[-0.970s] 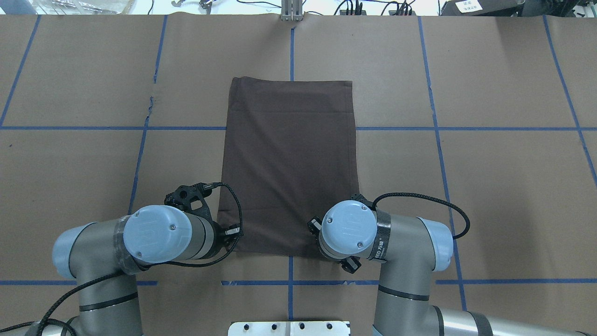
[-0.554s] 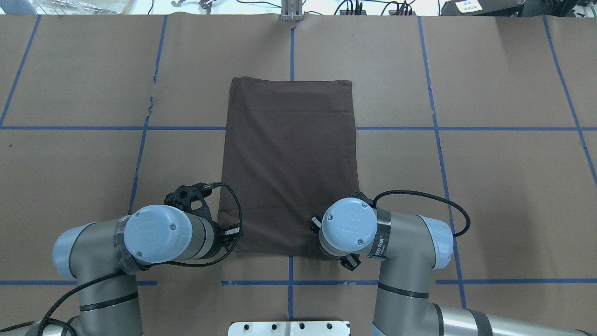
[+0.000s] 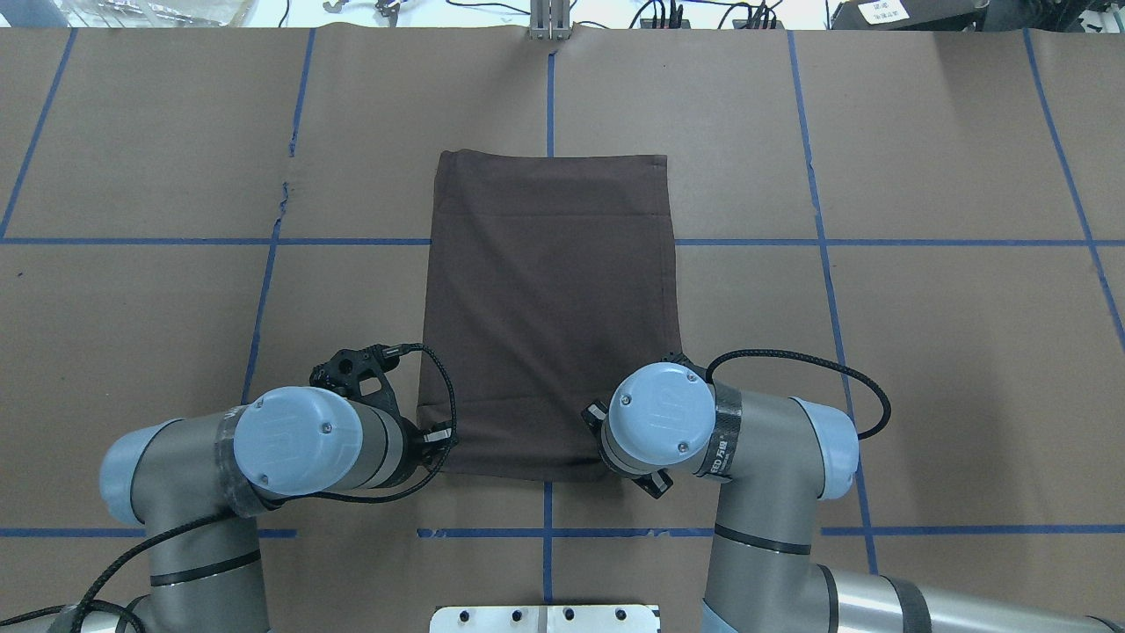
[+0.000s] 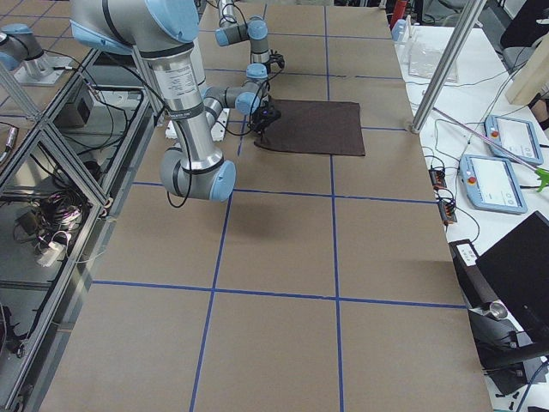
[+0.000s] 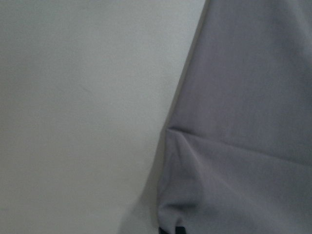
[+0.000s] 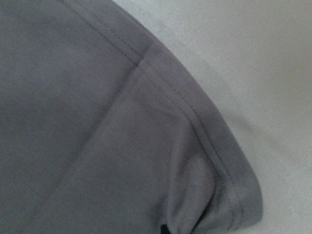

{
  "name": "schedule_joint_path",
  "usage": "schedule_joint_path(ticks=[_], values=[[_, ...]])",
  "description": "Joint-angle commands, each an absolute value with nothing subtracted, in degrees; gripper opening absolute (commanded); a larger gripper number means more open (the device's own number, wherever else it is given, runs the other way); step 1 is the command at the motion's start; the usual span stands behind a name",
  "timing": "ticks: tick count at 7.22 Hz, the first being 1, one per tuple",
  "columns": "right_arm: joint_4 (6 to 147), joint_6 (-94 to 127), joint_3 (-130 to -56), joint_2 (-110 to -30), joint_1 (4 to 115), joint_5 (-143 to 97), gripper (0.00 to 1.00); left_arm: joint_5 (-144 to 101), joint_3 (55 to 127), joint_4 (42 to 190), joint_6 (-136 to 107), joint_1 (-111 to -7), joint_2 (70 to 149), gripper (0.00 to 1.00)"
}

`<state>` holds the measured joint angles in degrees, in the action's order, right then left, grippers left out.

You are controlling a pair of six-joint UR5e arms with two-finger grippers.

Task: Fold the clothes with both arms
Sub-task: 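Lift the near edge with both grippers and fold it away from the robot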

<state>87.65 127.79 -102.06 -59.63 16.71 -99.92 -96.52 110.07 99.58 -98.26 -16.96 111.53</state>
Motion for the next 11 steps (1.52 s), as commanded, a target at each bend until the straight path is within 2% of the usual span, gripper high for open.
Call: schedule_joint_path(ticks=[1,4,6,8,10,11], values=[[87.80,127.79,-104.49,-59.68,17.05,-99.84,0.00,-96.77,110.30,99.58,-98.35,-16.96,111.97,0.00],[87.54,126.83,-109.05,-62.13,17.32,-100.81,0.00,-96.94,115.90,97.92,-98.96,-16.09,111.53,0.00],[87.54,126.22,-115.02,-65.46,15.57,-100.72,0.00,-96.94,123.79,89.25,-100.10,-11.63,111.45,0.00],[87.54,125.95,-116.63,-65.57,13.98,-100.72,0.00,-97.03,130.67,83.94,-102.22,-7.48,110.57,0.00],[87.45,125.34,-116.20,-64.52,13.88,-100.20,0.00,-97.29,130.34,84.02,-101.78,-7.55,111.53,0.00],[87.45,120.63,-116.02,-63.55,15.89,-100.02,0.00,-97.47,129.82,84.02,-101.69,-12.69,112.58,0.00]])
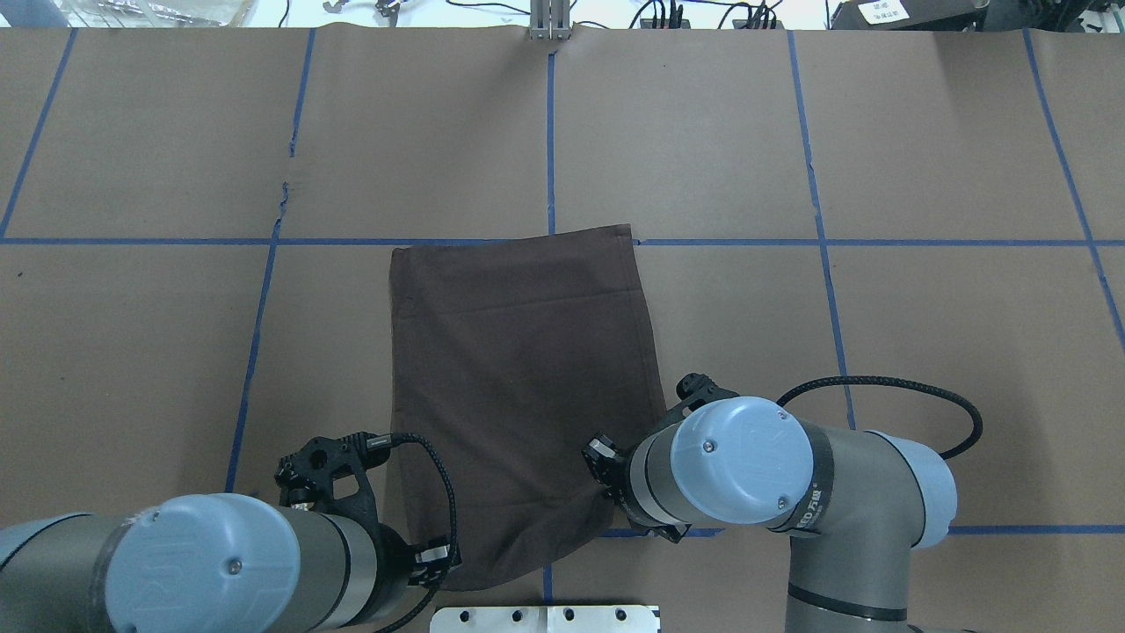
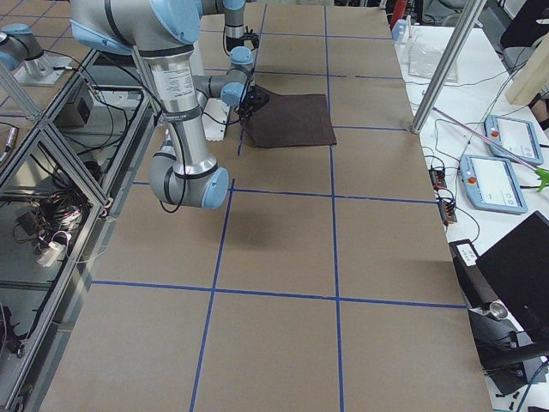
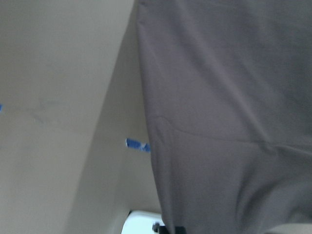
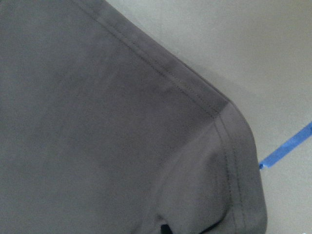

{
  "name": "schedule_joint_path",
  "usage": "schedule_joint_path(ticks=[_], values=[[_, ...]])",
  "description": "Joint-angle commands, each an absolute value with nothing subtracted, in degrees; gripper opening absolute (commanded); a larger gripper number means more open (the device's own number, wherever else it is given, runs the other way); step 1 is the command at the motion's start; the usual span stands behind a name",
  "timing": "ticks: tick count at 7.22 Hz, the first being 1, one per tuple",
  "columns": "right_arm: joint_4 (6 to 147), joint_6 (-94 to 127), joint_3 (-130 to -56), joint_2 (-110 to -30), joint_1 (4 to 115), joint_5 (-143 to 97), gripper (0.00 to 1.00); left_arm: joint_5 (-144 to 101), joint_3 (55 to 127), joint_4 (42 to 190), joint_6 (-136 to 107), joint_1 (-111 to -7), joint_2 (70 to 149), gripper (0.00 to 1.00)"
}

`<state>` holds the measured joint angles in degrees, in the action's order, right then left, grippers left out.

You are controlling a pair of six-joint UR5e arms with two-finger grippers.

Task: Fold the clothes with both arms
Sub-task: 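Lift the near edge with both grippers and fold it away from the robot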

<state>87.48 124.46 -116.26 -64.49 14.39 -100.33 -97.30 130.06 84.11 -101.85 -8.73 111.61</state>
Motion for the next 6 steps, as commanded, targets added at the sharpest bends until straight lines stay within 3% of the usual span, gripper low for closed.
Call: schedule_joint_path(ticks=[1,3,6], values=[[87.54,118.41,-115.84,-62.59,19.65,-100.37,0.00,-100.60,128.34,84.02,-101.08,-19.88,113.37,0.00],[87.19,115.24,-110.96,-59.26,25.64,-100.63,0.00,-104.33,121.42,84.46,-98.44,-28.89,116.43,0.00],[77.61,115.31,-96.80,-52.76,30.40,-102.21,0.00,-104.15,113.83,87.97,-98.53,-32.43,118.92,0.00]])
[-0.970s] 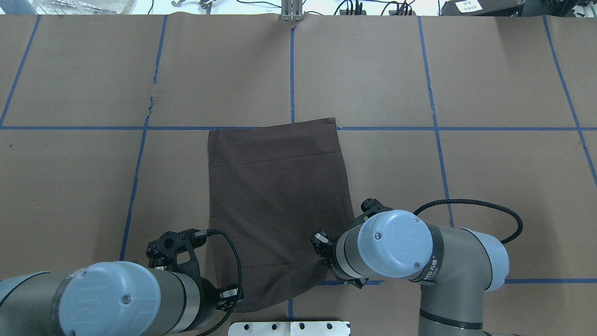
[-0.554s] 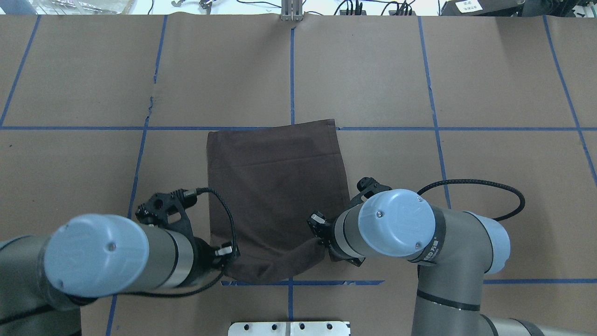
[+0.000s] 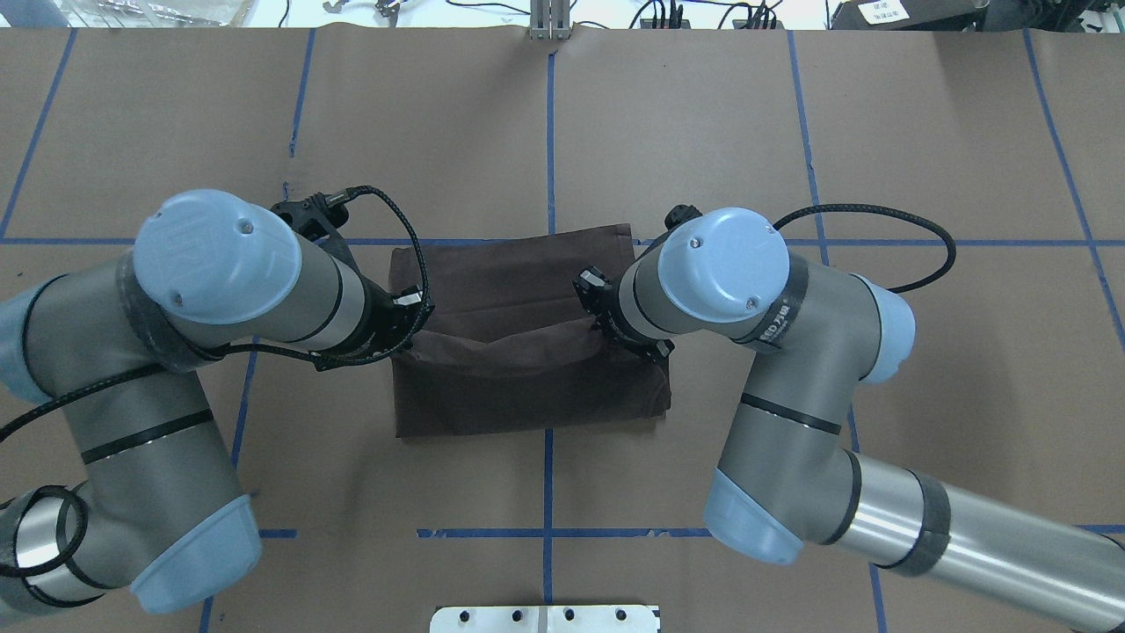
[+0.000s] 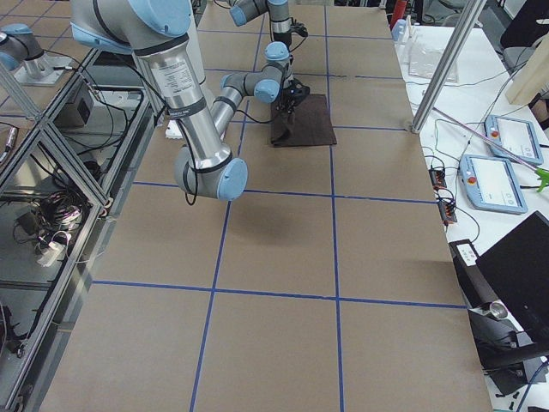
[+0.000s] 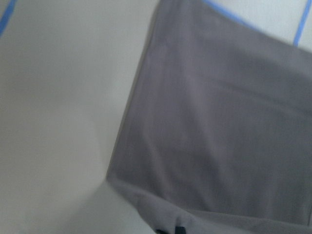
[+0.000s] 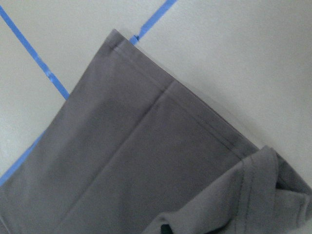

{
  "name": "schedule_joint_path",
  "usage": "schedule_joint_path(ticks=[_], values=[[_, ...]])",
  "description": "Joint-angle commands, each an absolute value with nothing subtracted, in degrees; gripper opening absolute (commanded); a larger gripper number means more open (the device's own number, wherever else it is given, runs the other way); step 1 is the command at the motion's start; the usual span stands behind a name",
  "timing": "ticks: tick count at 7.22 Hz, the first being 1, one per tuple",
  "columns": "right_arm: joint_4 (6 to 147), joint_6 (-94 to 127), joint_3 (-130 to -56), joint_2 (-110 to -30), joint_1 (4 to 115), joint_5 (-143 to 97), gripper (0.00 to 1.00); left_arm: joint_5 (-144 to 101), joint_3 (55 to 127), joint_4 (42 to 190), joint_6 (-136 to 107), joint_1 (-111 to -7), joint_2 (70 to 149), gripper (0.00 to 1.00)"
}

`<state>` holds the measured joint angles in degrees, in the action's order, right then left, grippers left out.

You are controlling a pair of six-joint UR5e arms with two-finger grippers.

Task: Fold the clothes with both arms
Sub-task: 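Lift the near edge with both grippers and fold it away from the robot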

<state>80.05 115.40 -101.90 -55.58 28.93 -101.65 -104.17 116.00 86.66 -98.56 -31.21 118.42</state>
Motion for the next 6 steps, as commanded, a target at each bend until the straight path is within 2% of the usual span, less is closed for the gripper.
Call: schedule_joint_path(ticks=[1,4,5,6], values=[[77.61,115.31,-93.81,-50.30,30.50,-102.22,0.00,-104.15,113.82,87.98,-98.87,-32.69,118.92,0.00],[77.52,114.87,-91.41,-49.39,30.76,-102.22,0.00,-104.06,112.42,88.77,-99.40,-33.05,118.83,0.00],[77.61,114.61,-90.28,-48.87,31.37,-102.30,0.00,-104.06,109.89,90.25,-99.23,-34.44,118.92,0.00],[77.43,113.39,-84.35,-45.47,33.12,-102.48,0.09,-104.06,103.77,96.44,-99.32,-36.72,119.44,0.00]])
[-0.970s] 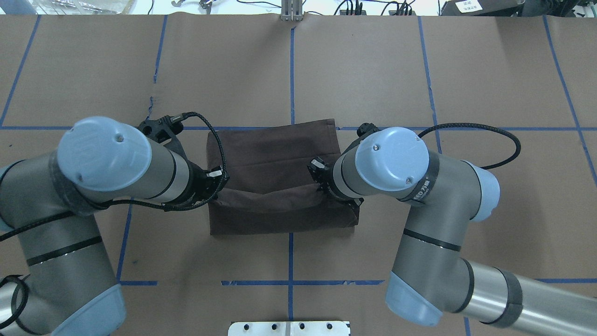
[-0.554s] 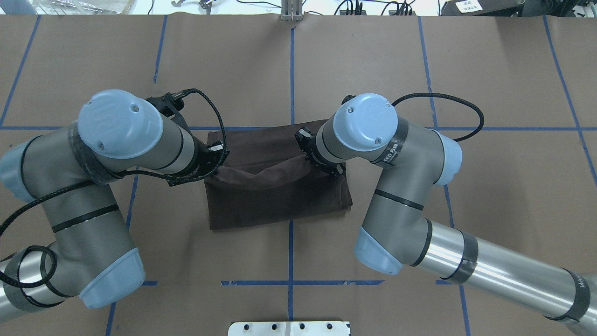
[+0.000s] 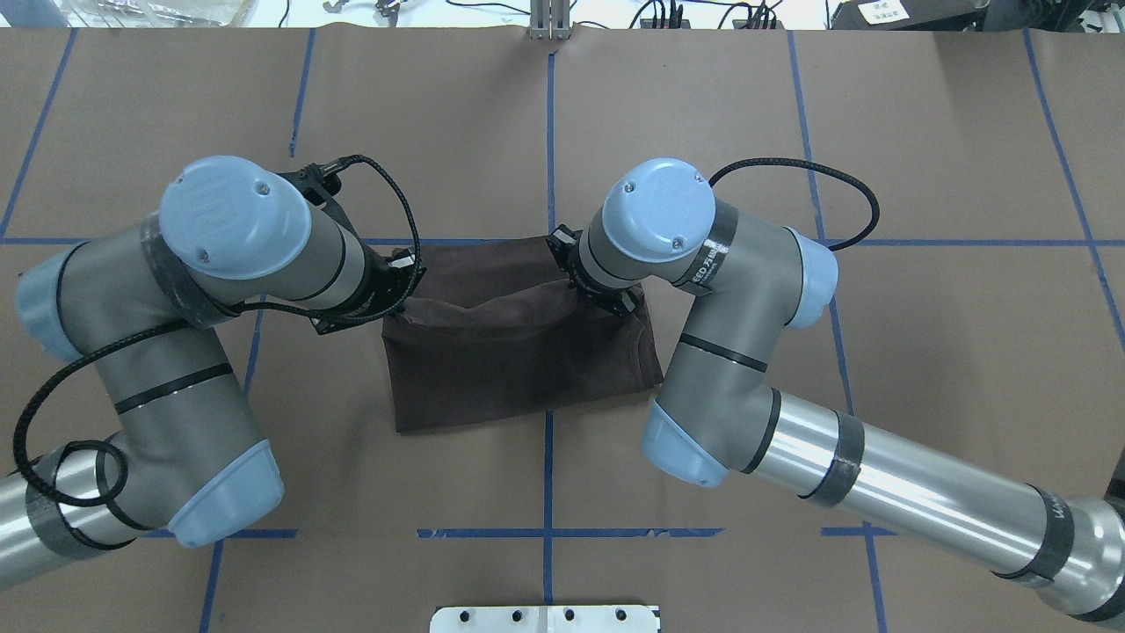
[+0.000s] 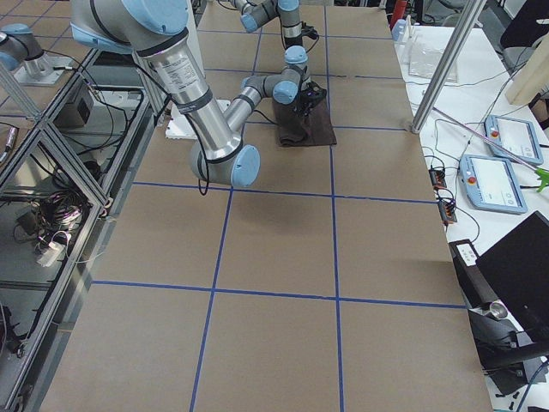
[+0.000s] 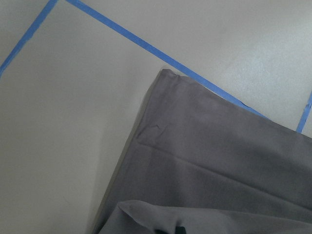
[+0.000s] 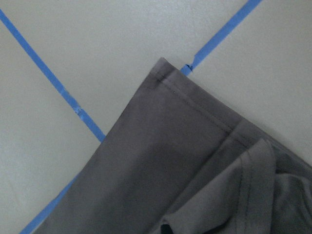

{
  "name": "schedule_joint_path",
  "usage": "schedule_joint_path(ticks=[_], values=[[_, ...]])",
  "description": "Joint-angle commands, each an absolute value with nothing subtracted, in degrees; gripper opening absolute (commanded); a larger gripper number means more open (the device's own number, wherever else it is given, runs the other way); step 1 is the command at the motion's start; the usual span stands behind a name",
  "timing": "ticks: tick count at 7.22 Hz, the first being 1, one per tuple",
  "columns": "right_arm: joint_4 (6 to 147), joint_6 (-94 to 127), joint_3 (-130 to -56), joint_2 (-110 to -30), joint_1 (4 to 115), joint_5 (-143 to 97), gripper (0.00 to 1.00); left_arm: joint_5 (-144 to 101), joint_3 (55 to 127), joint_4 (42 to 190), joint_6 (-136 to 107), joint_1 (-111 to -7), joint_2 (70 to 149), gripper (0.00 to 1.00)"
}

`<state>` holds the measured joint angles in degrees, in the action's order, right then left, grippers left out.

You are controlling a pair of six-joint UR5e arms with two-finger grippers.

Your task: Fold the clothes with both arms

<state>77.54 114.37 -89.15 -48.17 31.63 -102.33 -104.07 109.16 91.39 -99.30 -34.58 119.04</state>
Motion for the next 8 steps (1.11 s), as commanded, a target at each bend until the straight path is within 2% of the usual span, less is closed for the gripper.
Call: schedule_joint_path(ticks=[1,2,3,6,7,8], values=[[75.17,110.94,-72.98,-38.74,37.22,-104.83,0.99,-104.06,92.31,104.16,-98.10,-40.57,123.18,0.99],[71.49,108.48,-61.46,-32.58,40.75,-107.12,1.00,-103.63,79.49,108.50,-91.65,-44.61,129.49,1.00],[68.93,104.63,-58.39,-32.00,42.70,-107.23,1.00,-103.62,76.23,110.81,-85.84,-48.82,129.90,1.00],[69.52,96.47,-58.44,-32.51,47.79,-112.30,1.00,-104.15,76.29,110.83,-82.80,-50.71,129.20,1.00],[70.65,91.37,-60.71,-35.83,51.99,-118.41,1.00,-104.32,79.68,110.48,-76.27,-51.84,126.85,1.00],[73.71,81.57,-68.48,-42.91,56.38,-121.26,1.00,-107.37,85.72,110.13,-68.63,-55.07,121.17,1.00]])
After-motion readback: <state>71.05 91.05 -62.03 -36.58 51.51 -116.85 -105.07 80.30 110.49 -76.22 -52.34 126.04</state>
